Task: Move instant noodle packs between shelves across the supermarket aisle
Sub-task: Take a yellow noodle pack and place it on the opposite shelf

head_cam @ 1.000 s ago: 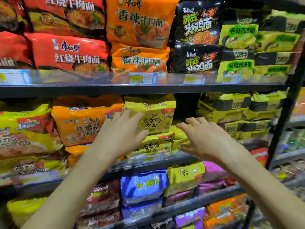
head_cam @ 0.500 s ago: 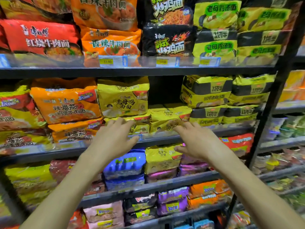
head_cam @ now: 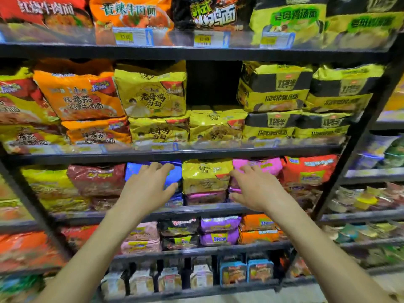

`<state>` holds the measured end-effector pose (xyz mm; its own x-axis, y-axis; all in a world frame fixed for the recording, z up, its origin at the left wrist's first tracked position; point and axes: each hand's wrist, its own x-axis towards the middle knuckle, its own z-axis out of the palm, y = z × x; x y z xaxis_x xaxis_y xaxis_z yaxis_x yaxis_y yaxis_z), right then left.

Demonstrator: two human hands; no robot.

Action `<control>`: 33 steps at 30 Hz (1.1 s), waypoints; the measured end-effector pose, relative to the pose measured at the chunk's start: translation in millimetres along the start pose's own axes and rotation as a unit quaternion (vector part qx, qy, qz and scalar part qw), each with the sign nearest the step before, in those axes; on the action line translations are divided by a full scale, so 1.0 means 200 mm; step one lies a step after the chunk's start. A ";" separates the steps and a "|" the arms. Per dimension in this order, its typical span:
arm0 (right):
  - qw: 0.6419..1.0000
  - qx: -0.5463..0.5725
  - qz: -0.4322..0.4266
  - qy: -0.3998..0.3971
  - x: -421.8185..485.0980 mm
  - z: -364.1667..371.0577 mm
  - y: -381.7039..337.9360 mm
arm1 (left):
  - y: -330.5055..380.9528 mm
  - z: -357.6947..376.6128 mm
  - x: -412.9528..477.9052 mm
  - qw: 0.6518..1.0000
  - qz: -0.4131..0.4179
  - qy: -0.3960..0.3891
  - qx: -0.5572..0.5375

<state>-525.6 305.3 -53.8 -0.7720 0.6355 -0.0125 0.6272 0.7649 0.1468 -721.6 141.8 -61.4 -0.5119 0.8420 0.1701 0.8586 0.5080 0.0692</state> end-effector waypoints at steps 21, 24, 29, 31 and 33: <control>0.939 0.327 0.006 0.102 0.61 0.96 0.17 | 0.02 1.13 0.43 0.945 -0.061 0.064 -0.316; 0.925 0.364 -0.009 0.110 0.67 1.04 0.17 | 0.03 1.20 0.47 0.935 -0.082 0.087 -0.333; 0.902 0.404 -0.046 0.146 0.78 1.12 0.15 | 0.08 1.28 0.52 0.924 -0.087 0.131 -0.348; 0.898 0.406 -0.038 0.166 0.82 1.17 0.15 | 0.10 1.32 0.57 0.915 -0.086 0.144 -0.366; 0.883 0.411 -0.051 0.220 0.83 1.23 0.13 | 0.11 1.34 0.62 0.908 -0.085 0.160 -0.378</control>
<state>-613.3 456.3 -294.7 -0.6813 0.5941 0.4277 0.2750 0.7492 -0.6026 -772.7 305.7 -302.7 -0.7079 0.6063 0.3623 0.6040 0.2537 0.7556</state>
